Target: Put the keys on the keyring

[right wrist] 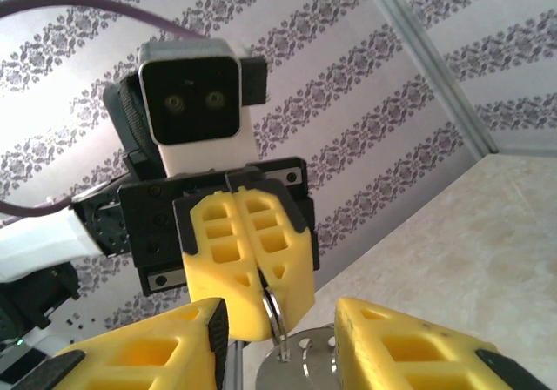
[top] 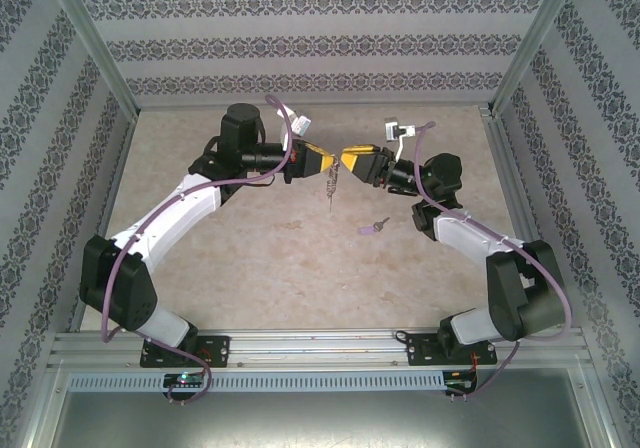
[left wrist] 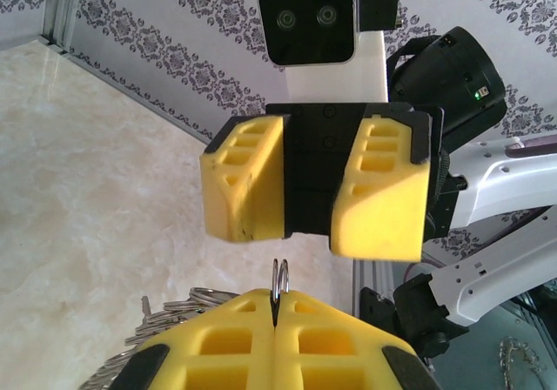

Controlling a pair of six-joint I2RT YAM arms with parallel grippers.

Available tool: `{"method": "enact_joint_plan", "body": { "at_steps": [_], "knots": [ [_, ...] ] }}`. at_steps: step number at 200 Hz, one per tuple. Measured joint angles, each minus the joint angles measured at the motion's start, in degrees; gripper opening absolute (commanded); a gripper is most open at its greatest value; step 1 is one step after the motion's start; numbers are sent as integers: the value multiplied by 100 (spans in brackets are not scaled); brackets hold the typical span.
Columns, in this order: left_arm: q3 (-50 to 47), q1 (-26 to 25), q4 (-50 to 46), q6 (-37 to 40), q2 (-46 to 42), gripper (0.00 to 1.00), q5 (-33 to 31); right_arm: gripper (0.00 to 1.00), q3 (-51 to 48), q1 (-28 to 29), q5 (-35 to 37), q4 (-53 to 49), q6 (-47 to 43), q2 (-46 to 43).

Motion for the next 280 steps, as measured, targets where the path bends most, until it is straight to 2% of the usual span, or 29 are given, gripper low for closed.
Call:
{"method": "enact_joint_plan", "body": {
  "at_steps": [18,80,107,140,143,157,167,185,206,231,280],
  "knots": [
    [15,0,2,0,4,0,26,33,37,59,-42,2,0,24],
    [37,0,2,0,7,0,61,12,76,96,-127,-7,-20,66],
    [37,7,2,-4,11,0,61,0,76,92,-144,-11,-50,66],
    [37,7,7,-50,17,0,59,0,76,92,-142,-17,-70,66],
    [37,7,9,-61,17,2,59,0,76,92,-140,-17,-72,66],
    [37,4,52,-140,17,28,4,0,76,92,-101,-17,-98,66],
    [2,0,195,-236,13,42,-210,0,72,94,-42,-17,-114,63],
    [-256,7,555,-509,-103,54,-723,0,39,81,125,-20,-151,52],
    [-636,17,962,-935,-304,60,-1261,0,-57,44,387,-17,-157,-39],
    [-929,17,1453,-1443,-535,60,-1711,0,-177,42,728,-4,-205,-238],
    [-1182,17,2564,-2382,-621,59,-1893,0,-275,48,1488,131,-299,-562]
  ]
}}
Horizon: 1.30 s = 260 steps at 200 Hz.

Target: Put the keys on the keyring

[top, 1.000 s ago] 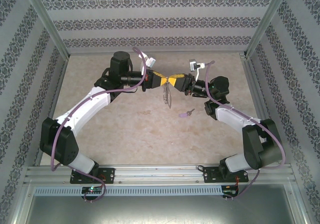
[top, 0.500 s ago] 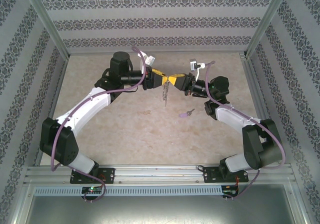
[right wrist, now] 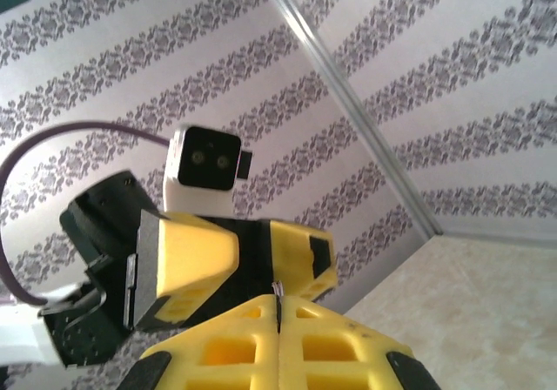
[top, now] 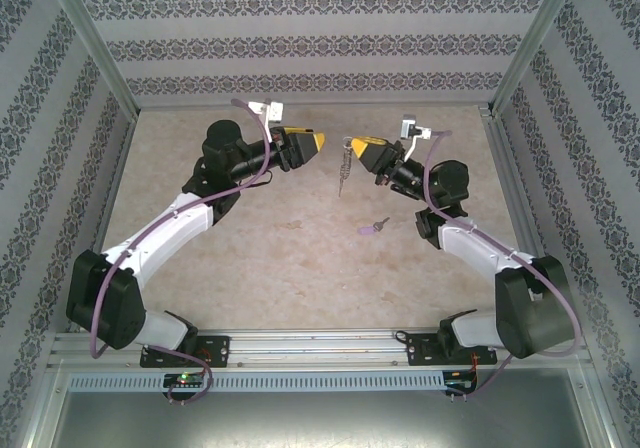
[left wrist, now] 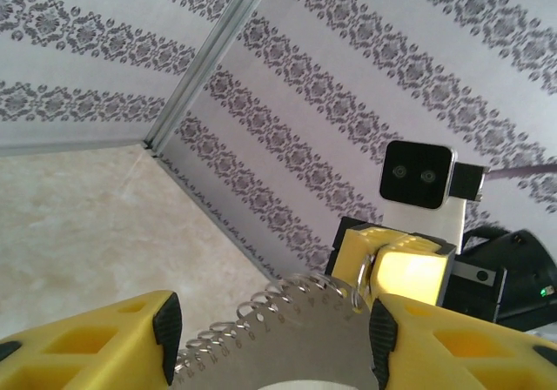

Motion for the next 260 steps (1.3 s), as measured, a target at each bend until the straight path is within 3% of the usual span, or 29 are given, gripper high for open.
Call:
{"method": "enact_joint_plan", "body": {
  "at_steps": [98,227,260],
  "knots": [
    [-37,-164,1123,-804,396,53,136,0,2,382,835,133,-2,212],
    [-278,-205,1513,-992,525,50,168,0,133,575,1082,264,-2,437],
    [-278,-249,1574,-1008,557,45,173,0,190,575,1082,269,0,479]
  ]
}}
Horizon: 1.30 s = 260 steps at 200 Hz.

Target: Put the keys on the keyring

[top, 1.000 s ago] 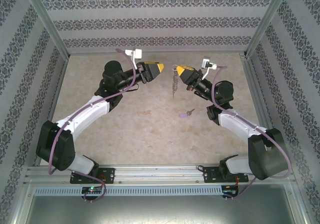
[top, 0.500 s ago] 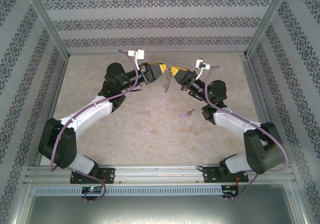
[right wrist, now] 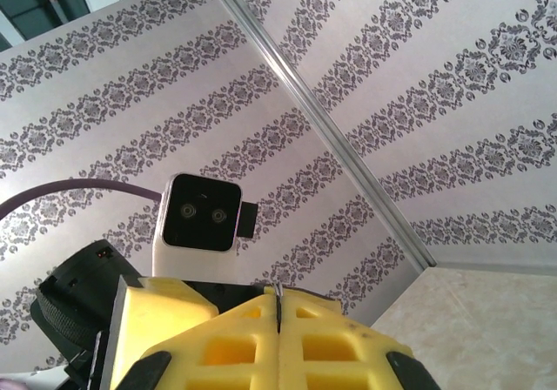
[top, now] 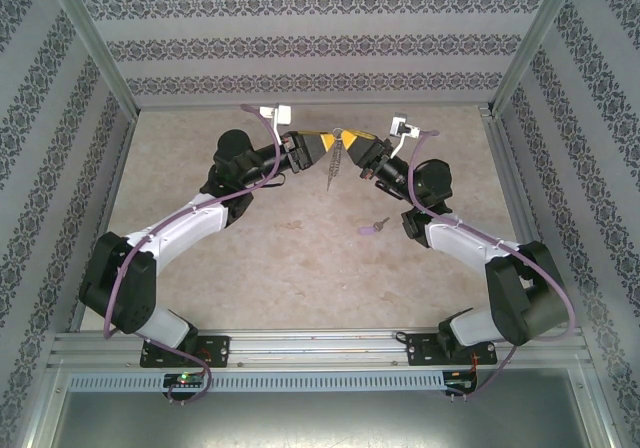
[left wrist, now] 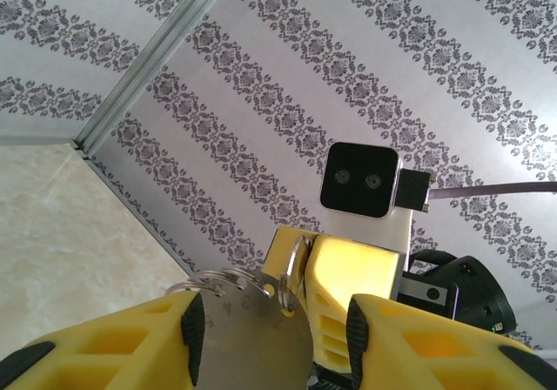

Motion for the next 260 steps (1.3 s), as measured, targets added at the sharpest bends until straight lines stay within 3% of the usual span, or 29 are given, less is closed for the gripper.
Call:
{"method": "enact_joint_plan", "body": {
  "at_steps": [260],
  "knots": [
    [4,-63,396,-9,177,32,-66,0,2,37,-7,35,22,90]
  ]
}}
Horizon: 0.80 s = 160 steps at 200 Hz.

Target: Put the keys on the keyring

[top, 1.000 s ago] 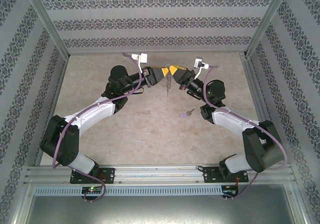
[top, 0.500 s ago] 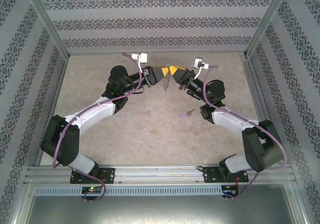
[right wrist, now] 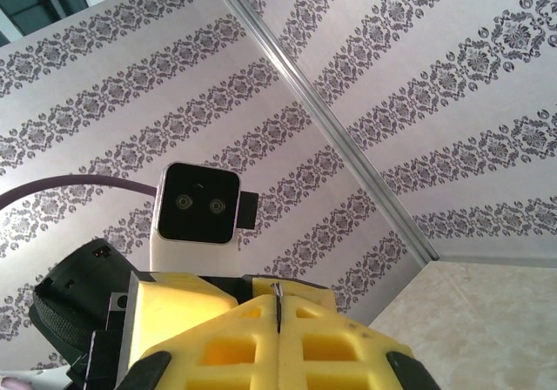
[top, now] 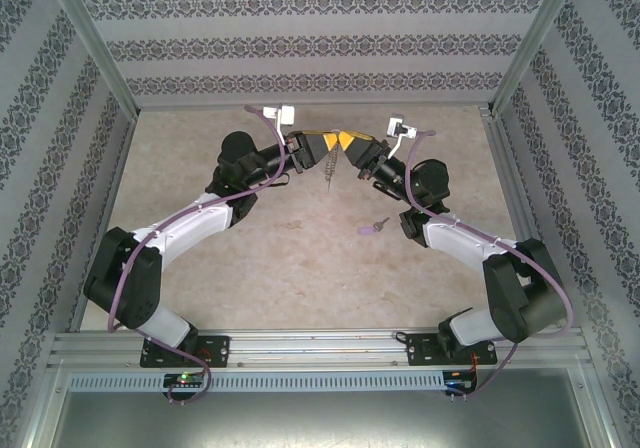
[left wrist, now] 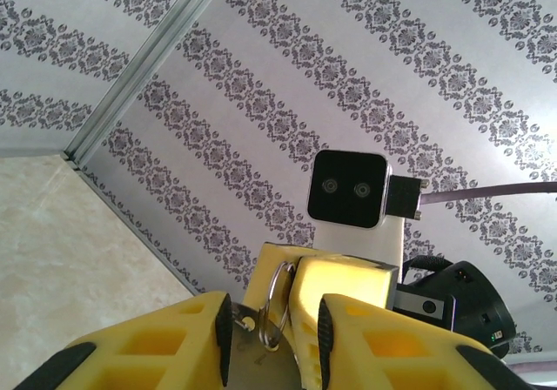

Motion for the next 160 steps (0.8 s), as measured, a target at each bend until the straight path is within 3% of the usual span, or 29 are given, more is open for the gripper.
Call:
{"method": "enact_joint_plan", "body": {
  "at_steps": [114,154,160],
  "knots": [
    [0,0,52,-22,0,0,0,0,11,-2,0,24,24,28],
    [0,0,151,-22,0,0,2,0,39,0,-2,46,37,28],
    [0,0,157,-22,0,0,2,10,46,-2,-2,46,42,28]
  ]
}}
